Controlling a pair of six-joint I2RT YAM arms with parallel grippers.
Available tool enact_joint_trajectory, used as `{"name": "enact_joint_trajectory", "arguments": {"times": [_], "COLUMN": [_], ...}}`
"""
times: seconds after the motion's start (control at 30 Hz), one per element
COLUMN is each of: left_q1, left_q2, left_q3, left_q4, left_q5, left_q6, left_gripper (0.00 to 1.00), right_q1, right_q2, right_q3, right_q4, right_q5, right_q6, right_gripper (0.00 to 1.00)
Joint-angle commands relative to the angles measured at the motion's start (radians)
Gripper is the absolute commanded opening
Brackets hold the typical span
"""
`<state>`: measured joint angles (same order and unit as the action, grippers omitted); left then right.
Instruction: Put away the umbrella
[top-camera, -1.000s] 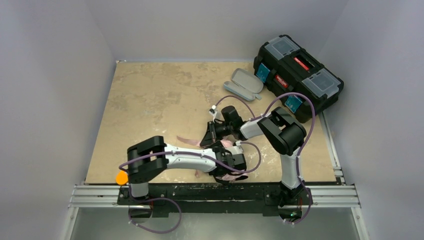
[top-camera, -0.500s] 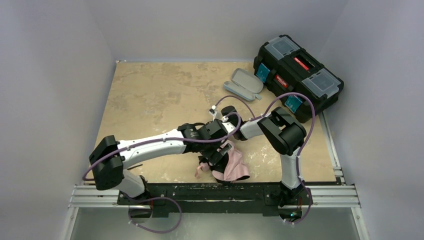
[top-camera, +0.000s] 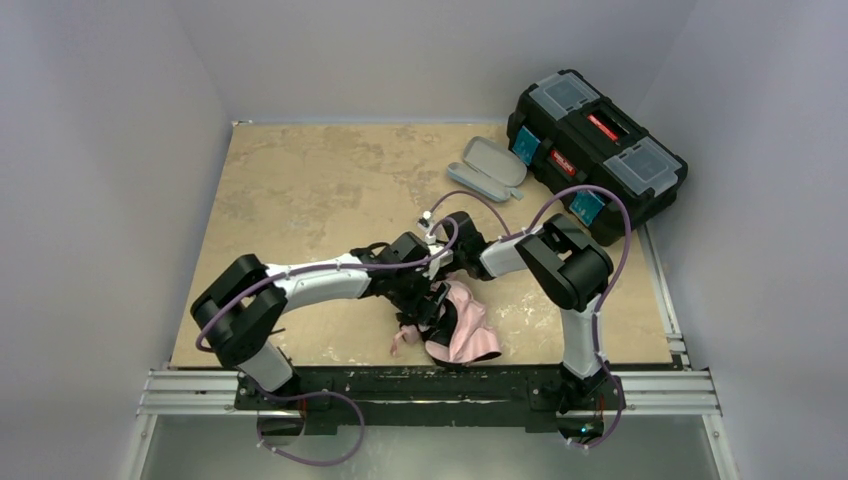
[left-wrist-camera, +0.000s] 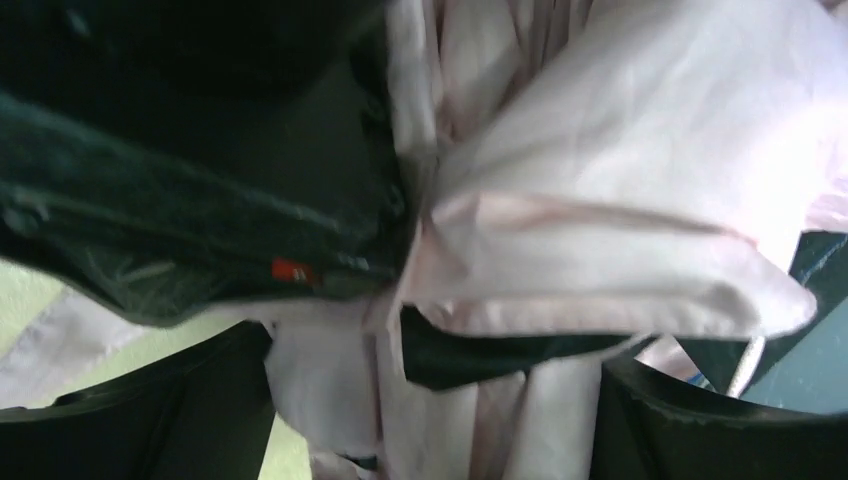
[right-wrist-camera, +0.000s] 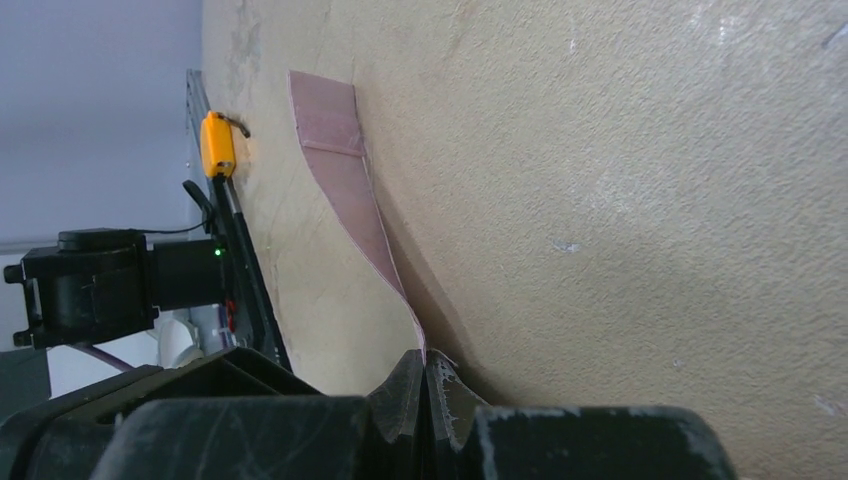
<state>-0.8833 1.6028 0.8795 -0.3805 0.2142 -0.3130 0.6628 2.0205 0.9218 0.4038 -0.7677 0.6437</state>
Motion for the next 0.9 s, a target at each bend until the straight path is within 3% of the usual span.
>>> {"name": "enact_joint_trajectory", "arguments": {"times": [0.0,0.17,0.33,0.47,0.63,0.87], "left_q1": [0.014,0.014,0.014,0.006,-0.051,-0.144], "left_q2": [0.076,0.109,0.048,-0.047,-0.15,-0.115], "left_q3": [-0.034,-0.077,-0.057,-0.004,0.119,0.259], "left_q4": [0.165,0.206,0.117,-0.009,-0.186,-0.33], "left_q5": [0.086,0.026,-0.081,-0.256,-0.62,-1.024], "left_q6": [-0.01,-0.018,0.011,0.045,0.1,0.144], "left_gripper": [0.79,0.41,0.0,0.0,0.0,0.0], "right_q1": [0.0,0.001,0.001,0.0,0.001,-0.003], "right_q2": [-0.009,-0.003,-0.016,-0.043,-0.062,-0.08], "right_q3": [0.005,0.015,0.066,0.164,0.374,0.545], "right_q4": [-0.075,-0.083,-0.138,-0.217,-0.314,-0.361], "right_q5": [0.048,0.047,0.037,0.031,0.014,0.008], "right_q6": [-0.053,-0.054,-0.065,-0.076,-0.07,-0.047], "right_gripper": [0.0,0.0,0.0,0.0,0.0,0.0]}}
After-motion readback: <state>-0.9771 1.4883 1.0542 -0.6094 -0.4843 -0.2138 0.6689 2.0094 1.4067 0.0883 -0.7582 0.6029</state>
